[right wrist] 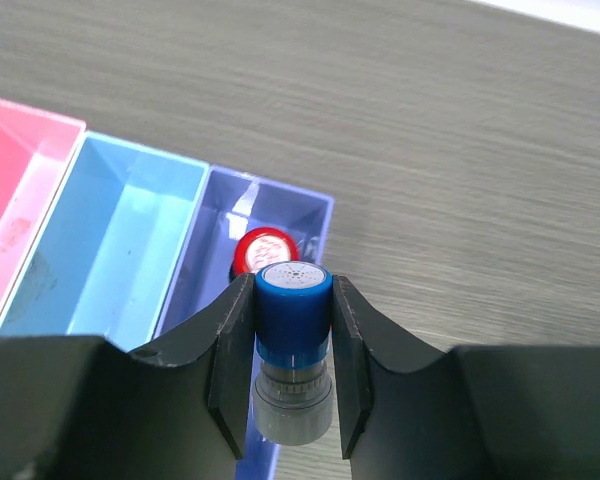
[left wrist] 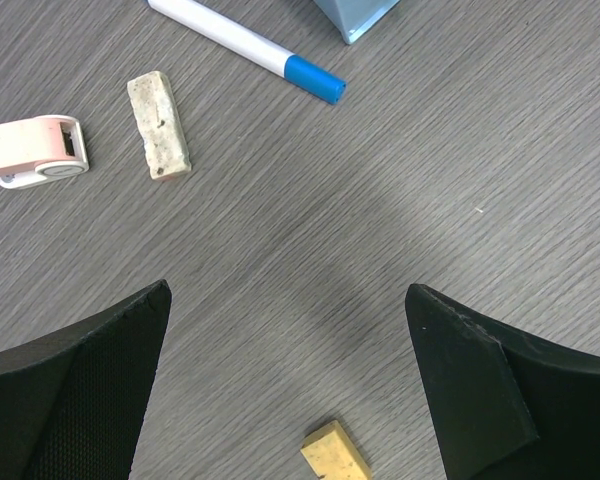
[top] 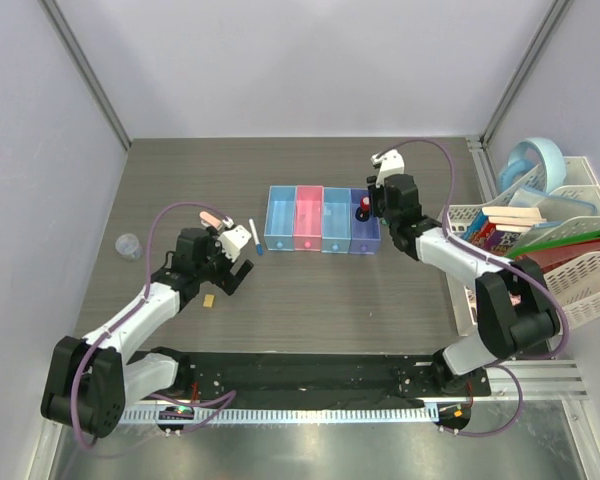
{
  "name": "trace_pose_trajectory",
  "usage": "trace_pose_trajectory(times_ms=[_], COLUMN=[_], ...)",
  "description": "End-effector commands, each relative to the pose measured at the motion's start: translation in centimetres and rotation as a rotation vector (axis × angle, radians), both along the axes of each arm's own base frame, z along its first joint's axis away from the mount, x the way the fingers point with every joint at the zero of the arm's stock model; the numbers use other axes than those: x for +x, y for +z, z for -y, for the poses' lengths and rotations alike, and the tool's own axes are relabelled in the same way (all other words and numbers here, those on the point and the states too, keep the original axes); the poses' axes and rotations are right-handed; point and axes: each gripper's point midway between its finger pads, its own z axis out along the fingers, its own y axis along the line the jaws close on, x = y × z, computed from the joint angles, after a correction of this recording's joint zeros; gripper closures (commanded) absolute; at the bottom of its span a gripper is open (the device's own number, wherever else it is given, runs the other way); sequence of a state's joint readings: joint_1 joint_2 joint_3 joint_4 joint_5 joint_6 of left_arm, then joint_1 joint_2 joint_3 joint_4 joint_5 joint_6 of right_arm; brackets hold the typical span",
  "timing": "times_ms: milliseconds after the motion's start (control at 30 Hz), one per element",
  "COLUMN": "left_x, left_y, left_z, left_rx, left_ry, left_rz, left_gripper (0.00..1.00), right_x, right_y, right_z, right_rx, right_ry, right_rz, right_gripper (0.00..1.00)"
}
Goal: Sort the stationery into containers
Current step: Place the stationery in the storage box.
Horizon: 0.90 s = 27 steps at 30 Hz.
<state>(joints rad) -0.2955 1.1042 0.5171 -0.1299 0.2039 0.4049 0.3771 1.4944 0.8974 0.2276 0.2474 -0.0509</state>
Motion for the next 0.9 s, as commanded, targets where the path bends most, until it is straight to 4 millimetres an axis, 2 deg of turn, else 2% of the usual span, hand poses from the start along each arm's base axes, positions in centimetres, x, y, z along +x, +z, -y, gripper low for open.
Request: trace_pose_trajectory(times_ms=[0,233,367,533,567,600,633,667,700,733,767,800,867], left_x=[0.9,0.9,0.8,0.3,0.0,-1.1,-1.0,-1.4,-2.3,-2.1,-2.4,-2.6,-3.0], left_y=[0.8,0.7,0.6,1.0,1.2,1.2,2.4,3.0,4.0,5.6,6.6,8.5,10.4], left_z=[0.1,0.1,0.1,0.9,1.4,2.3,3.1,3.8,5.2,6.0,6.8,7.9,9.1], left_rx=[0.007,0.009,0.008,-0.011,-0.020,-0.056,-0.081,-0.109,-0.174,-0.217,-0.256,-0.316,-0.383], left_ry=[-0.003,-0.005,-0.008,-0.063,-0.092,-0.152,-0.192,-0.227,-0.299,-0.317,-0.352,-0.407,-0.464], left_rz=[0.039,0.042,0.042,0.025,0.016,-0.027,-0.018,-0.028,-0.045,-0.030,-0.025,-0.012,-0.006], left_gripper=[0.00,0.00,0.00,0.00,0.00,0.00,0.00,0.00,0.00,0.00,0.00,0.00,0.00], right_x=[1.2,1.0,0.8,0.7,0.8,0.7,0.6,0.5,0.3,0.3,0.1,-0.1,-0.3], right_y=[1.1,-0.9,-1.2,0.1,1.5,2.1,2.7,4.3,4.9,5.9,6.4,7.0,8.3], right_z=[-2.5,-4.8,-5.5,-5.5,-5.5,-5.7,-5.8,-6.1,-6.7,-7.2,-7.7,-8.2,-9.7], right_rx=[0.044,0.030,0.020,0.019,0.031,0.043,0.054,0.078,0.111,0.125,0.159,0.182,0.258], right_ry=[0.047,0.095,0.106,0.095,0.095,0.100,0.107,0.117,0.141,0.161,0.173,0.193,0.245], right_rz=[0.062,0.032,0.029,0.050,0.075,0.083,0.086,0.109,0.108,0.111,0.106,0.106,0.093], right_gripper=[0.80,0.80,0.80,0.80,0.80,0.80,0.80,0.80,0.80,0.80,0.80,0.80,0.80])
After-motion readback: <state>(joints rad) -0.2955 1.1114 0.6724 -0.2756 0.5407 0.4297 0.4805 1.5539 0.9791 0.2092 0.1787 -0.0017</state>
